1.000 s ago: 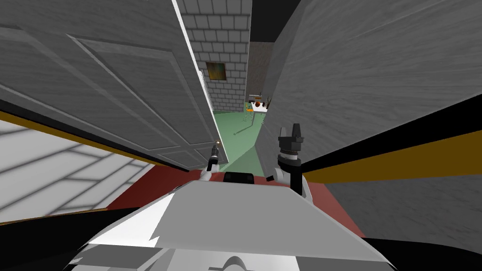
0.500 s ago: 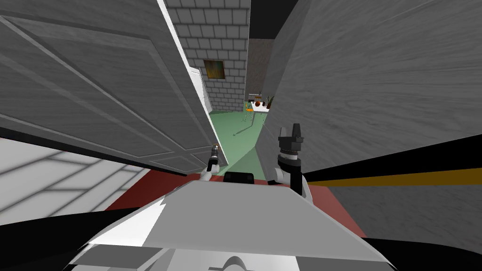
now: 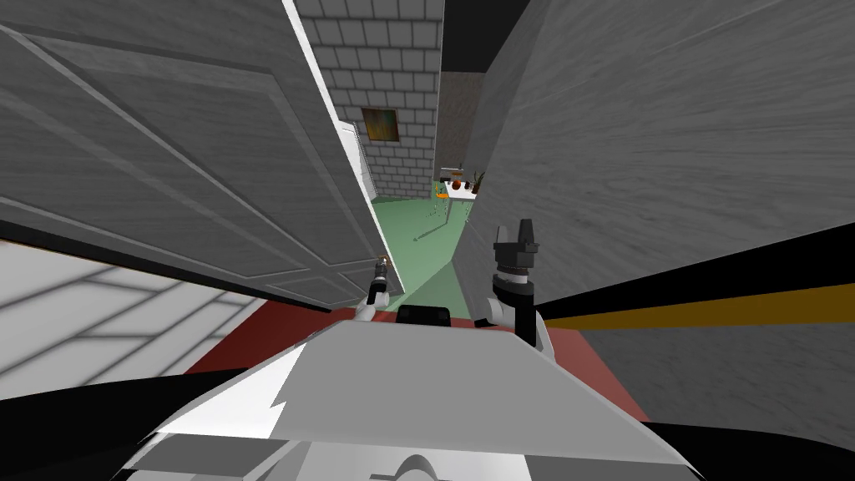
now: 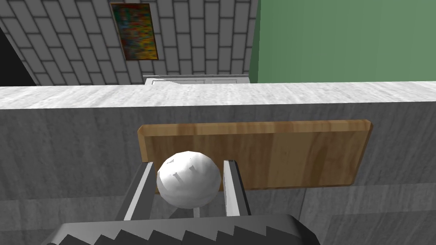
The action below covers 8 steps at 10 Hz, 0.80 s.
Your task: Push the door open
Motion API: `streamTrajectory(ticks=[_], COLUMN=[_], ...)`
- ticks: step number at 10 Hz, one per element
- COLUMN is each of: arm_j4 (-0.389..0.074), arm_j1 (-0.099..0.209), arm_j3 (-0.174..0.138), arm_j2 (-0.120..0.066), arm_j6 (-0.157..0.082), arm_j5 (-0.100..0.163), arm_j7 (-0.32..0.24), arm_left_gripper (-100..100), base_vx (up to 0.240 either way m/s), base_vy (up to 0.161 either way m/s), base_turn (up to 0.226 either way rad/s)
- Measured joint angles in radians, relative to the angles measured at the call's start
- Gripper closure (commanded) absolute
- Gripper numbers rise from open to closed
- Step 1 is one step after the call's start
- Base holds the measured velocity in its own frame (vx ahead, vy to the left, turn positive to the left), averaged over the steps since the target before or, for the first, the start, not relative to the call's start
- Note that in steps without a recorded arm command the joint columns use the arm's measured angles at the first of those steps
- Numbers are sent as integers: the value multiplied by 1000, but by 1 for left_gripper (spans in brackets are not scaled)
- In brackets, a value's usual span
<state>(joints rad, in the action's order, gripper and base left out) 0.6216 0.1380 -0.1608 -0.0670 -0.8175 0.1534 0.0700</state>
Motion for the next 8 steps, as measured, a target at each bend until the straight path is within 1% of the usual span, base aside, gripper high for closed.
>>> streamTrajectory(ticks=[1, 2, 3, 4, 5, 6, 7, 8], arm_j4=[-3, 34, -2, 5, 5, 10, 35, 37], arm_j1=[-2, -31, -12, -17, -14, -13, -30, -31], arm_j3=[-10, -17, -27, -37, -53, -61, -68, -82], arm_j2=[1, 3, -5, -8, -10, -13, -12, -10], arm_j6=[2, 21, 6, 1, 0, -1, 2, 5], arm_j5=[10, 19, 29, 39, 54, 61, 69, 82], arm_j7=[8, 16, 19, 23, 35, 41, 46, 59], arm_left_gripper=[100, 100, 100, 100, 100, 100, 100, 100], base_vx=[186, 168, 180, 197, 150, 147, 158, 173], base_vy=[-14, 15, 32, 15, 17, 18, 8, 8], base_turn=[-64, -34, -66, -69, -19, -48, -48, -71])
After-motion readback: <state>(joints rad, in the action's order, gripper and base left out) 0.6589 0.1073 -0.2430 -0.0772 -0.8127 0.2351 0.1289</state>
